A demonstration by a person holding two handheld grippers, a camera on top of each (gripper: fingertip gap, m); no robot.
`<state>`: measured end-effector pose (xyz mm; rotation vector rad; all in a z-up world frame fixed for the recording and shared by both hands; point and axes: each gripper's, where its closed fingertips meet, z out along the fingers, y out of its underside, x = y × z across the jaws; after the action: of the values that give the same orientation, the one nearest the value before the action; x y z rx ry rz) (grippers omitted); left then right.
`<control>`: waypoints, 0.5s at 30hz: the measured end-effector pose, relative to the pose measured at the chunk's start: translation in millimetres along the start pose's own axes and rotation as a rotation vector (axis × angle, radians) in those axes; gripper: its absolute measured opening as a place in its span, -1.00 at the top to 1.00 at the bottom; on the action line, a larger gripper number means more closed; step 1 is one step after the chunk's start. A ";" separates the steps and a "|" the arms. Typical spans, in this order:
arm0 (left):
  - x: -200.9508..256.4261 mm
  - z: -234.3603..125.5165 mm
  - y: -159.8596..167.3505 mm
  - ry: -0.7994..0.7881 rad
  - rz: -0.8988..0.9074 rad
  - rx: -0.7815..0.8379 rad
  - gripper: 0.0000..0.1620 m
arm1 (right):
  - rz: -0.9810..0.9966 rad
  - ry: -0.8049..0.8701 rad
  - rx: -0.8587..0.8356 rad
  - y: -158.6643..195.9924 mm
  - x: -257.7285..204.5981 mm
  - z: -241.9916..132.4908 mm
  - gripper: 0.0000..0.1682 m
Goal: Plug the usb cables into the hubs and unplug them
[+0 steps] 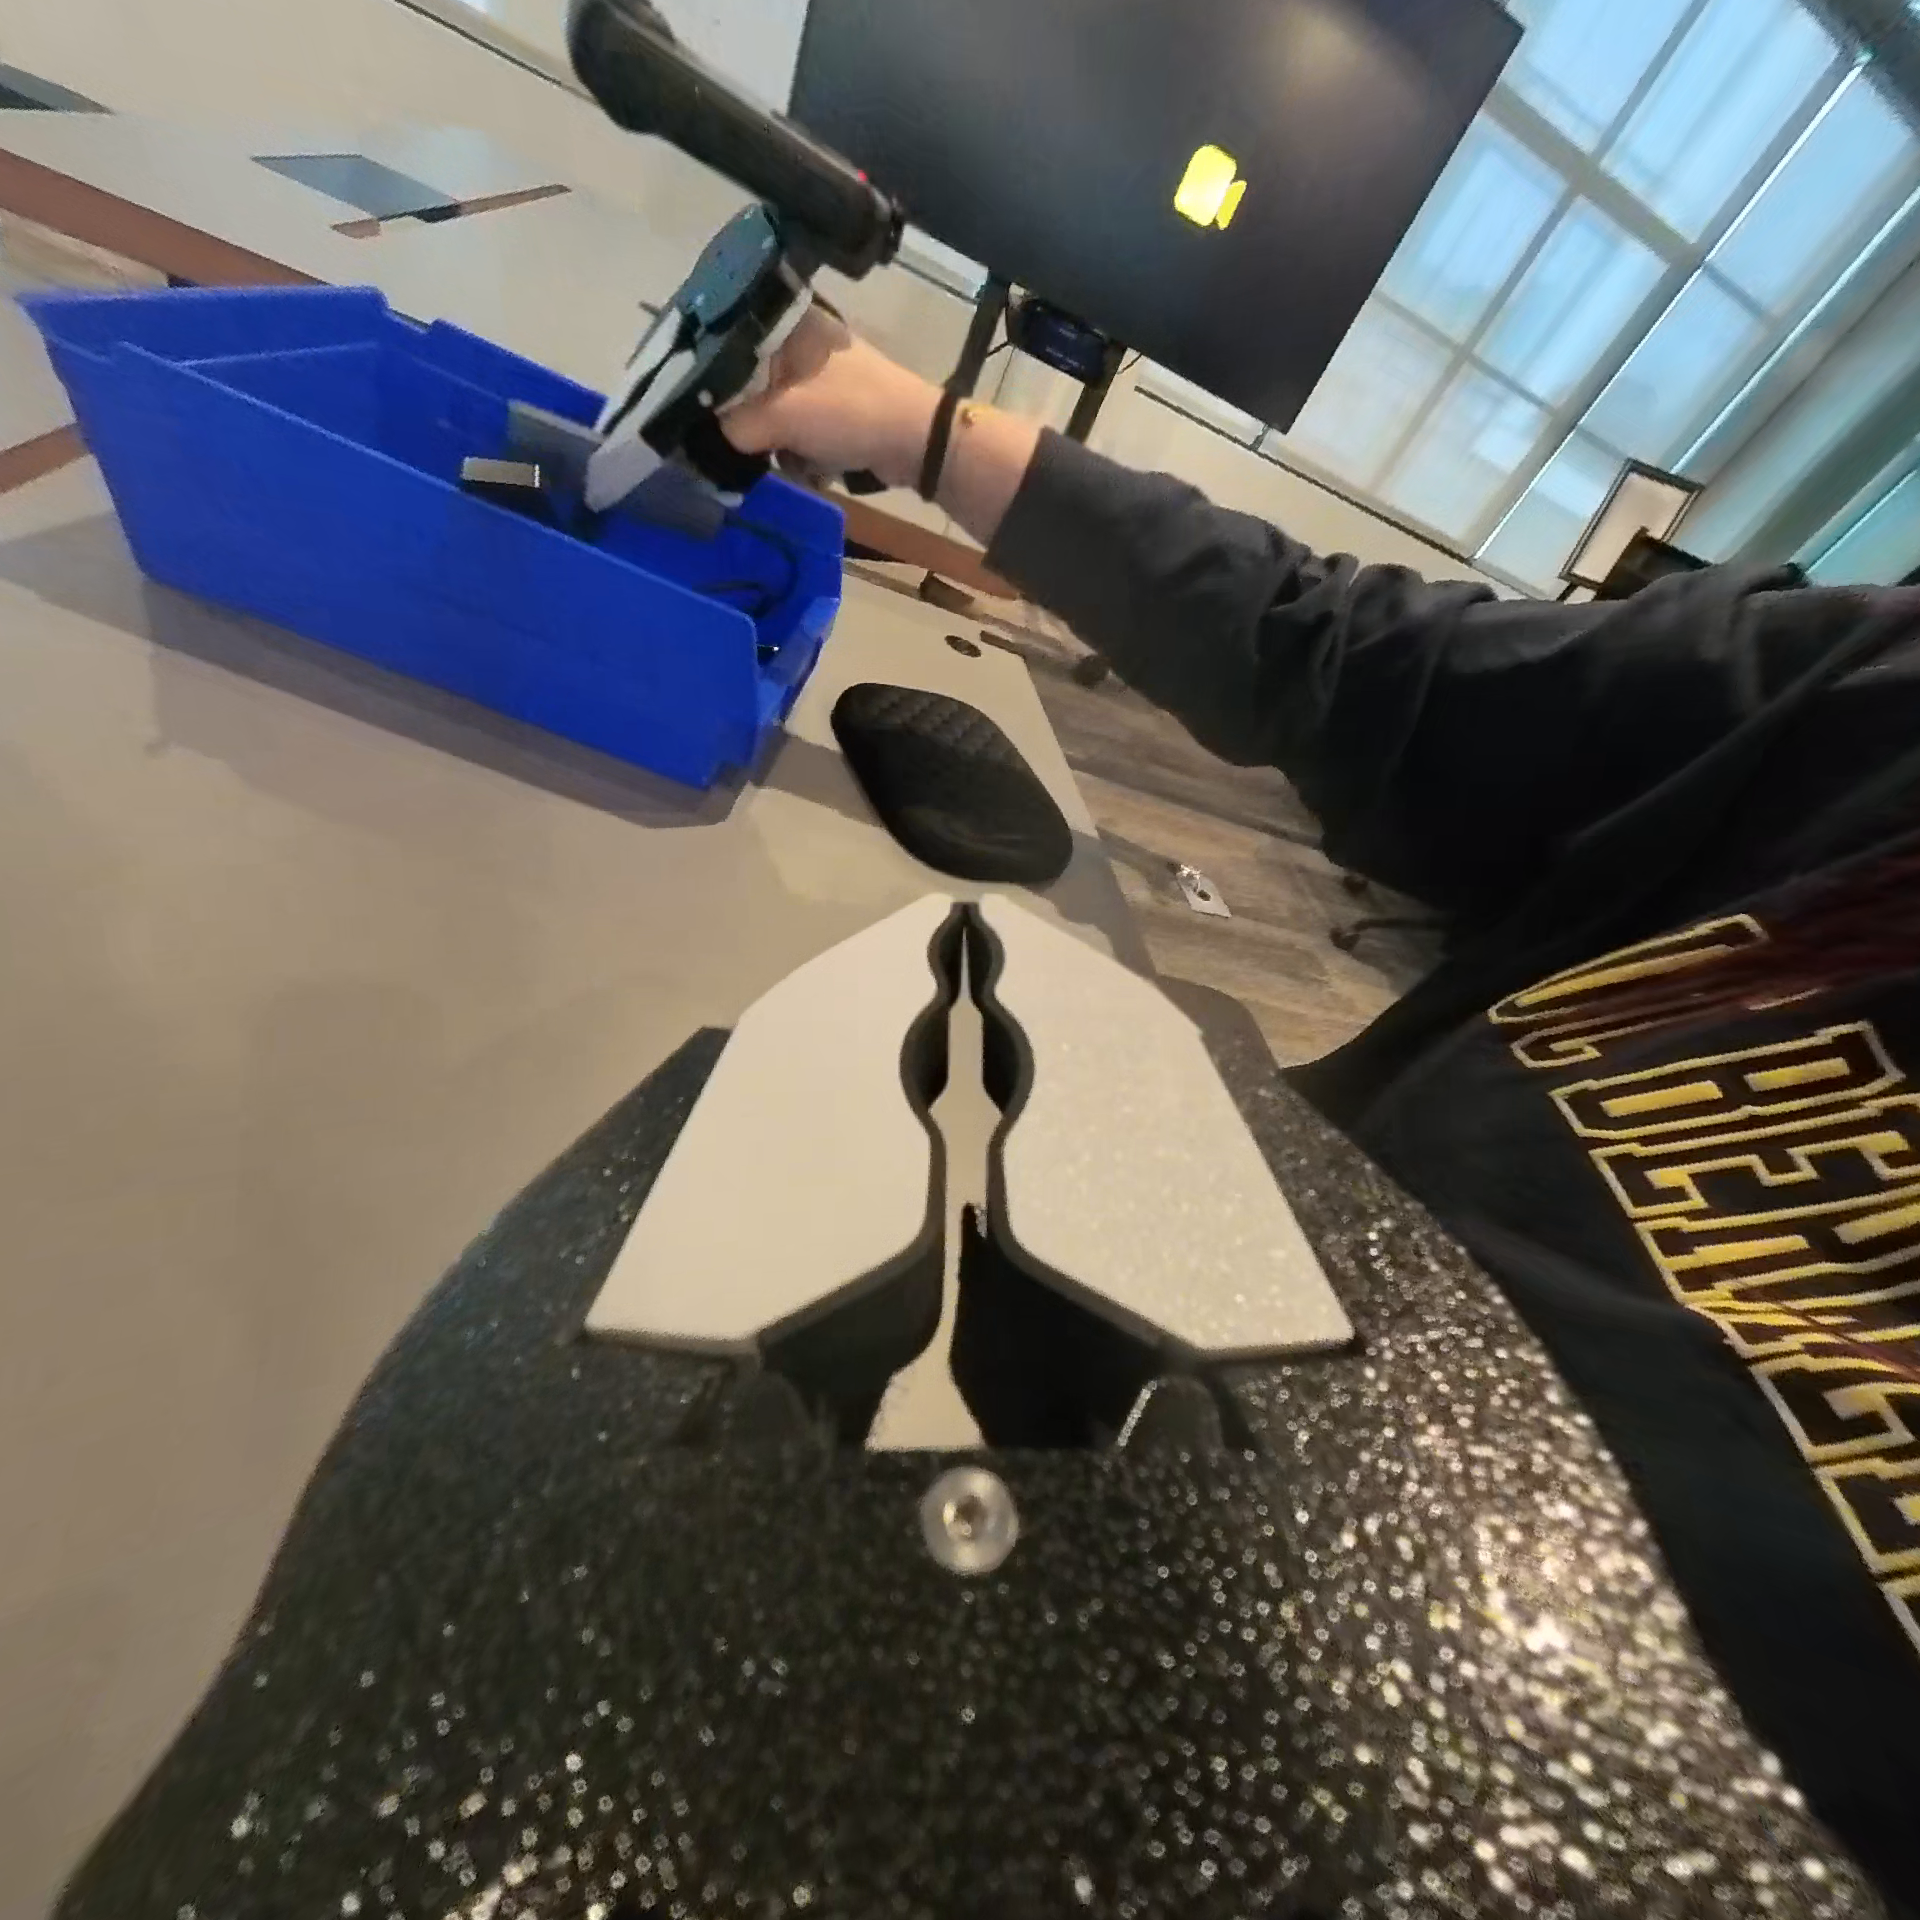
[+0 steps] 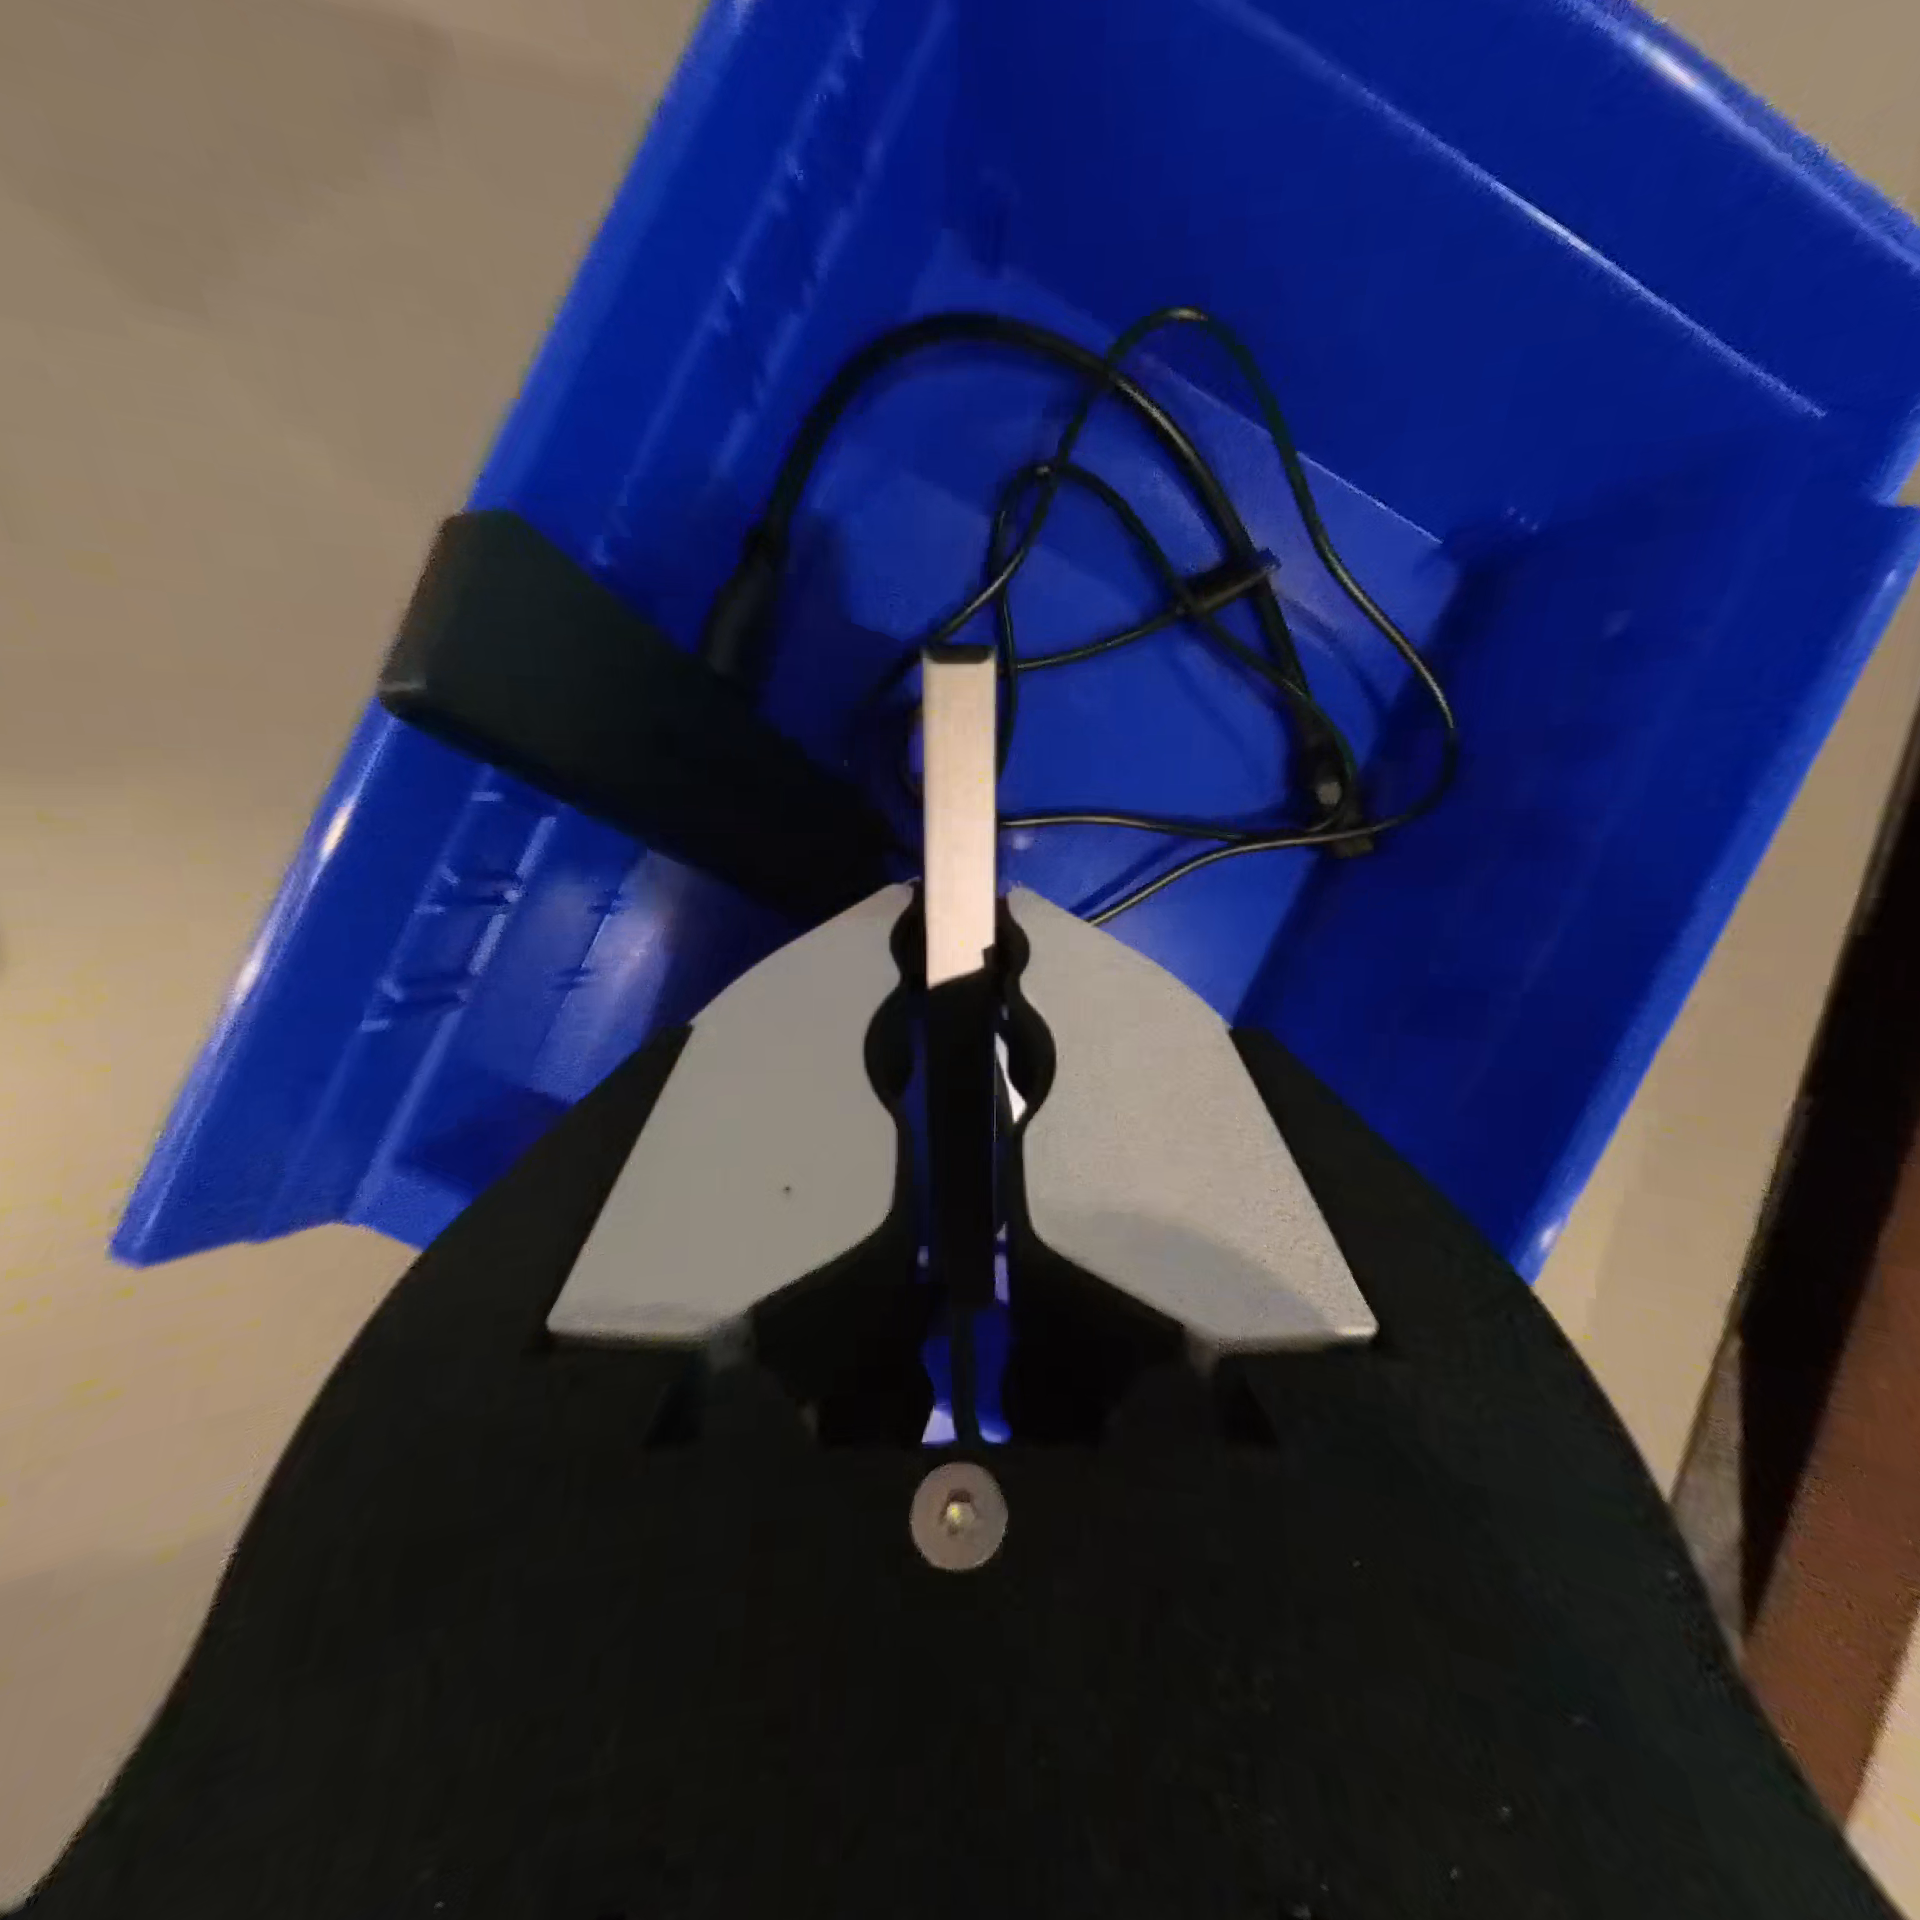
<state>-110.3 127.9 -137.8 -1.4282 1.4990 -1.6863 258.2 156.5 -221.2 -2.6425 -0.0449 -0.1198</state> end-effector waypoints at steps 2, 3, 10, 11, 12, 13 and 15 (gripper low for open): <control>-0.8 0.6 1.9 -0.005 -0.004 -0.013 1.00 | -0.035 0.005 -0.007 -2.4 -5.4 5.8 0.86; -1.2 0.9 2.8 -0.007 -0.006 -0.019 0.99 | -0.059 0.004 -0.014 -2.6 -7.7 8.3 0.85; -5.5 -2.3 4.1 -0.035 -0.012 -0.029 0.96 | -0.209 0.060 0.031 -6.9 -6.4 5.0 0.00; -7.5 -3.6 4.0 -0.048 -0.011 -0.029 0.95 | -0.223 0.106 0.058 -9.3 -1.1 -0.1 -0.10; -9.5 -4.9 3.6 -0.063 -0.011 -0.028 0.94 | -0.236 0.162 0.091 -11.9 5.6 -7.3 -0.22; -11.2 -6.3 2.9 -0.077 -0.009 -0.026 0.92 | -0.252 0.209 0.124 -14.7 10.0 -15.1 -0.28; -13.8 -8.6 0.6 -0.106 -0.001 -0.018 0.86 | -0.260 0.282 0.218 -22.1 14.4 -35.1 -0.35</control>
<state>-113.4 143.2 -142.5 -1.5033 1.4599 -1.5756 268.7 159.3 -178.6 -2.3676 -0.2896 -0.5418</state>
